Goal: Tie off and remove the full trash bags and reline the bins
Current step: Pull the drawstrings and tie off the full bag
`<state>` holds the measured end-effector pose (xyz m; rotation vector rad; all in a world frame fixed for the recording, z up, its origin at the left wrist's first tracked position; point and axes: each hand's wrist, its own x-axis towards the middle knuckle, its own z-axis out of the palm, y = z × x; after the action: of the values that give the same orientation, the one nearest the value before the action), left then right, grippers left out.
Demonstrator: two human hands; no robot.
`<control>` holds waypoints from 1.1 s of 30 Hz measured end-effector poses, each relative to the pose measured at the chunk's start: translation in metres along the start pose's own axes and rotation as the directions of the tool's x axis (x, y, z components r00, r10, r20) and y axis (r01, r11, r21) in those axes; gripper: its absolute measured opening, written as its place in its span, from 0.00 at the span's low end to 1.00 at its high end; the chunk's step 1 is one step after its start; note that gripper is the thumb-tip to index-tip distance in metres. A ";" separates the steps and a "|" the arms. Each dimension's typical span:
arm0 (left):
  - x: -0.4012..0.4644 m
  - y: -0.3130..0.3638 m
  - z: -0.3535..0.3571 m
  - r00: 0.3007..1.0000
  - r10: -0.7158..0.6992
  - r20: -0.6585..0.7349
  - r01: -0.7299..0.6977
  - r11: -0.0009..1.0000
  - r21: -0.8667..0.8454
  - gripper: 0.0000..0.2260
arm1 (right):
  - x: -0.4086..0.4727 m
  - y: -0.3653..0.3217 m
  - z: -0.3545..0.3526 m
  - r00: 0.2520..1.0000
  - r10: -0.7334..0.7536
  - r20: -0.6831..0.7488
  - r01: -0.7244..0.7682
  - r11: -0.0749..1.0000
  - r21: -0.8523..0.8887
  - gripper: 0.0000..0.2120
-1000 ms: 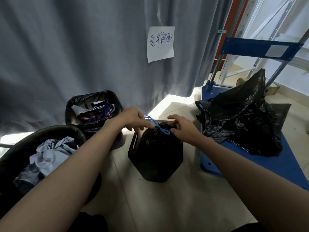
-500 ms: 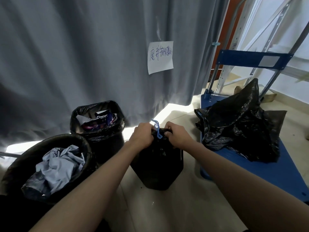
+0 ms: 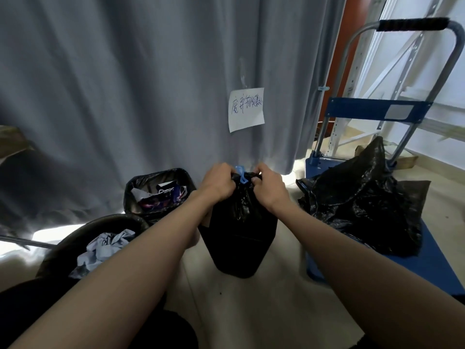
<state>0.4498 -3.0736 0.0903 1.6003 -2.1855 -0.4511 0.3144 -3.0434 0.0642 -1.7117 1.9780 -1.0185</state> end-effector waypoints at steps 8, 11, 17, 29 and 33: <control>-0.008 -0.018 0.010 0.991 0.011 0.136 -0.005 0.999 -0.049 0.11 | -0.006 0.005 0.008 0.998 0.023 0.063 -0.024 1.000 0.014 0.06; -0.011 -0.026 0.020 0.986 0.005 0.167 0.000 0.999 -0.033 0.12 | -0.006 0.012 0.013 0.994 0.042 0.099 -0.047 0.998 0.048 0.06; -0.016 -0.041 0.032 0.979 -0.045 0.201 0.081 0.981 -0.177 0.08 | -0.008 0.028 0.020 0.990 0.042 0.137 -0.054 0.995 0.085 0.03; -0.040 -0.079 0.054 0.924 -0.268 0.272 0.251 0.963 0.096 0.22 | -0.007 0.041 0.016 0.995 0.032 0.094 -0.038 0.997 0.064 0.08; -0.055 -0.083 0.080 0.853 -0.460 0.249 0.452 0.887 0.090 0.08 | -0.005 0.046 0.013 0.997 0.048 0.066 -0.056 0.992 0.111 0.08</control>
<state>0.4944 -3.0437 -0.0257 2.1948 -1.9737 -0.8165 0.2910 -3.0411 0.0224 -1.6044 1.8784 -1.0251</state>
